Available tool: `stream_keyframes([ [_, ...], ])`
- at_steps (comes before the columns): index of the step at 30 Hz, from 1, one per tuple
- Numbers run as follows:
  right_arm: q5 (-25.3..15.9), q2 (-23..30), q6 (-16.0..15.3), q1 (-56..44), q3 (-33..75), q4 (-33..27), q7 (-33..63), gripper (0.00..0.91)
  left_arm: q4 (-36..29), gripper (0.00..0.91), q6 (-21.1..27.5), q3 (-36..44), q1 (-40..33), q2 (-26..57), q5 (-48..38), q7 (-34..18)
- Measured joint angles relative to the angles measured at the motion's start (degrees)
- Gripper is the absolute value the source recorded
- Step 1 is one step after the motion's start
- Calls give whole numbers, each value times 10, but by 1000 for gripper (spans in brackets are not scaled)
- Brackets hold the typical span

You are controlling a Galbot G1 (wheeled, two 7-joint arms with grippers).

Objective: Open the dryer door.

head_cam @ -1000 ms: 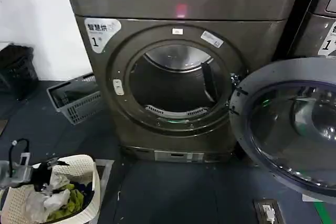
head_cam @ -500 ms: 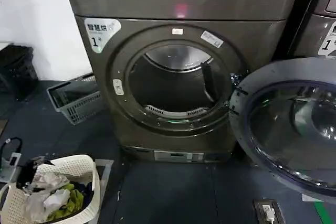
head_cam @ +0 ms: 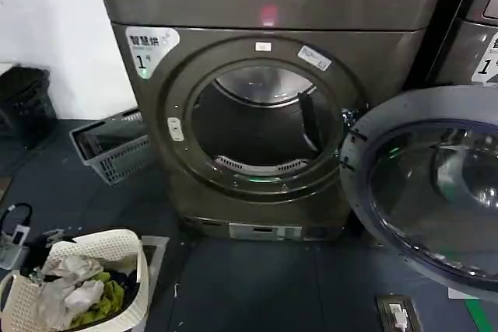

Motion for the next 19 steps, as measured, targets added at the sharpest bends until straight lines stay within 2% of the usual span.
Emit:
stream_keyframes([
  [19, 1, 12, -2, -5, 7, 1, 2, 907, 2, 907, -25, -15, -1, 5, 22, 8],
])
